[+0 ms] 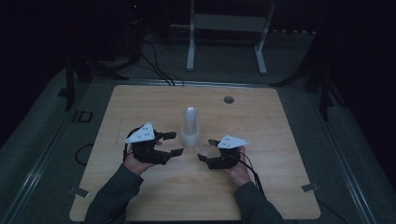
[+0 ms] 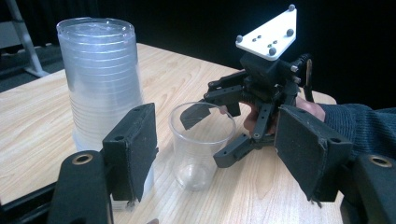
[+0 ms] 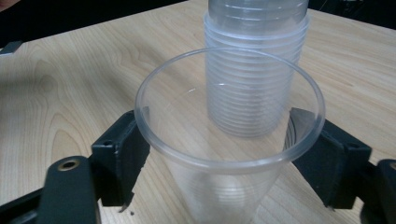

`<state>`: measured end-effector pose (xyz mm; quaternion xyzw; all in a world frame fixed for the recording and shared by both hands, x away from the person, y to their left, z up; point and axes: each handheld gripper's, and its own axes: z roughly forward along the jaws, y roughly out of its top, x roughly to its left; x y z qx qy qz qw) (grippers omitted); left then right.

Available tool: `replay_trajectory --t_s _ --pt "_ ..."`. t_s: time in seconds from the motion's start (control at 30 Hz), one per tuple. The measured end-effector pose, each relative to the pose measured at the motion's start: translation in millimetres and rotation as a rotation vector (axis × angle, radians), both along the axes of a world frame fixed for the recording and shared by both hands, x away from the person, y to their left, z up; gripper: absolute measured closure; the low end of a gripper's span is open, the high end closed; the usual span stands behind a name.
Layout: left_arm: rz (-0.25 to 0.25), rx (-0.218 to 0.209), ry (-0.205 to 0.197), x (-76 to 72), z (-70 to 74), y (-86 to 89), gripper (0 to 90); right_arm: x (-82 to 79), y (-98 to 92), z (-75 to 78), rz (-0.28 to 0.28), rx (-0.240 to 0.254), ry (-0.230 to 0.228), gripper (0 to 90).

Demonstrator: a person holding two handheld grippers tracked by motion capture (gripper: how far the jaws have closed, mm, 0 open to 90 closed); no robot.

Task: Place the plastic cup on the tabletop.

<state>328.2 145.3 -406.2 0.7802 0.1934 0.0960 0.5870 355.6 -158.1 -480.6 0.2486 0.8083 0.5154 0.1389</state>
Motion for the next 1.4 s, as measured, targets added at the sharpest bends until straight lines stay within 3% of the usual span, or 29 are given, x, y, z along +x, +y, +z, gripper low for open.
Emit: replay_trajectory --t_s 0.37,1.4 --pt "0.002 -0.001 0.001 0.0 -0.1 0.3 30.0 -3.4 -1.3 2.3 0.008 -0.049 0.011 14.4" --pt "0.011 -0.004 0.002 0.2 -1.0 2.6 30.0 -16.3 -24.0 4.7 0.002 -0.061 0.013 13.5"
